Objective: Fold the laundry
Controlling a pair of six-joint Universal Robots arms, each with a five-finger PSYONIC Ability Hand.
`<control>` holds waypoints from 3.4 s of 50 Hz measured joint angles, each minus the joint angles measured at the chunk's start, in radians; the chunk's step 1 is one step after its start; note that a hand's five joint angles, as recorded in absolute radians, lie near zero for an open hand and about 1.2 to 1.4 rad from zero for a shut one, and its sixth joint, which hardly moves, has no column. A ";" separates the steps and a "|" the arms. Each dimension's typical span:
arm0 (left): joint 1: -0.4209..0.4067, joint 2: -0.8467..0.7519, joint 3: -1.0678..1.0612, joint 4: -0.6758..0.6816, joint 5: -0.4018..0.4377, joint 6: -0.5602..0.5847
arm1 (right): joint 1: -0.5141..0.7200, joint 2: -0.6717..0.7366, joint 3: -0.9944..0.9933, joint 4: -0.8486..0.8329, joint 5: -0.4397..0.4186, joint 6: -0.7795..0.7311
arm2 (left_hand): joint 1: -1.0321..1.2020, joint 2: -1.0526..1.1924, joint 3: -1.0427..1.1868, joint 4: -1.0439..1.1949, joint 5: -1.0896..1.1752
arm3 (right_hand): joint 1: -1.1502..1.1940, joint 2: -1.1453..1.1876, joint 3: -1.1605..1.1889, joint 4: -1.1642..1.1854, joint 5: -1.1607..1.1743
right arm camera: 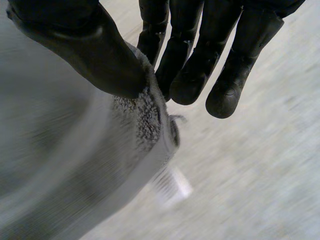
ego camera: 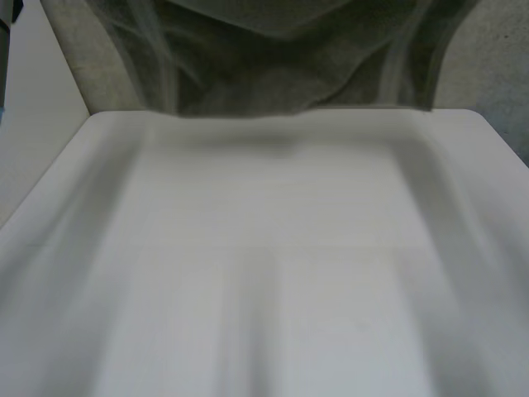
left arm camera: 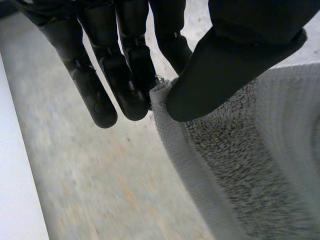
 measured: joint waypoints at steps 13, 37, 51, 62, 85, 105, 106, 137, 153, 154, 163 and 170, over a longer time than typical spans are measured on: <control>0.079 0.044 -0.628 0.149 0.130 0.047 | -0.013 -0.086 0.683 0.198 -0.151 -0.287 | 0.000 0.000 0.000 0.000 0.000 | 0.000 0.000 0.000 0.000 0.000; 0.230 0.176 -1.191 0.214 0.356 0.328 | -0.173 -0.303 1.401 -0.209 -0.163 -0.447 | 0.000 0.000 0.000 0.000 0.000 | 0.000 0.000 0.000 0.000 0.000; 0.359 0.492 -1.251 -0.150 0.519 0.328 | -0.342 -0.477 1.424 0.100 -0.199 -0.638 | 0.000 0.000 0.000 0.000 0.000 | 0.000 0.000 0.000 0.000 0.002; 0.476 0.631 -1.319 -0.361 0.664 0.460 | -0.514 -0.460 1.453 0.451 -0.252 -1.038 | 0.000 0.000 0.000 0.000 0.005 | 0.000 0.000 0.000 0.000 0.004; 0.098 -0.022 -0.801 -0.176 0.317 0.494 | -0.263 -0.133 1.044 0.105 -0.156 -0.610 | 0.000 0.000 0.000 0.000 0.006 | 0.000 0.000 0.000 0.000 0.013; -0.058 -0.474 -0.146 -0.127 0.044 0.362 | -0.123 0.140 0.763 -0.238 0.055 -0.438 | 0.000 0.000 0.000 0.000 0.006 | 0.000 0.000 0.000 0.000 0.015; -0.061 -0.495 -0.115 -0.128 0.041 0.363 | -0.116 0.156 0.744 -0.244 0.059 -0.437 | 0.000 0.000 0.000 0.000 0.006 | 0.000 0.000 0.000 0.000 0.015; -0.115 -0.340 -0.274 -0.158 -0.014 0.353 | -0.082 -0.007 0.837 -0.250 0.119 -0.236 | -0.989 -1.051 -1.051 -1.053 -1.002 | -1.097 -1.102 -1.094 -1.082 -1.118; -0.118 0.081 -0.873 -0.005 -0.002 0.168 | -0.212 -0.229 1.320 -0.243 -0.075 -0.237 | -0.989 -1.052 -1.051 -1.053 -1.002 | -1.074 -1.099 -1.088 -1.076 -1.102; -0.118 0.085 -0.884 0.001 -0.002 0.160 | -0.220 -0.228 1.330 -0.248 -0.082 -0.238 | -0.989 -1.052 -1.051 -1.053 -1.002 | -1.068 -1.099 -1.084 -1.074 -1.092; -0.106 0.092 -0.949 0.086 -0.003 0.097 | -0.310 -0.169 1.403 -0.365 -0.170 -0.251 | -0.989 -1.052 -1.051 -1.053 -1.002 | -0.912 -0.933 -0.918 -0.920 -0.918; -0.091 0.087 -0.950 0.109 -0.004 0.097 | -0.324 -0.098 1.383 -0.407 -0.180 -0.259 | -0.989 -1.052 -1.051 -1.053 -1.002 | -0.596 -0.609 -0.603 -0.612 -0.620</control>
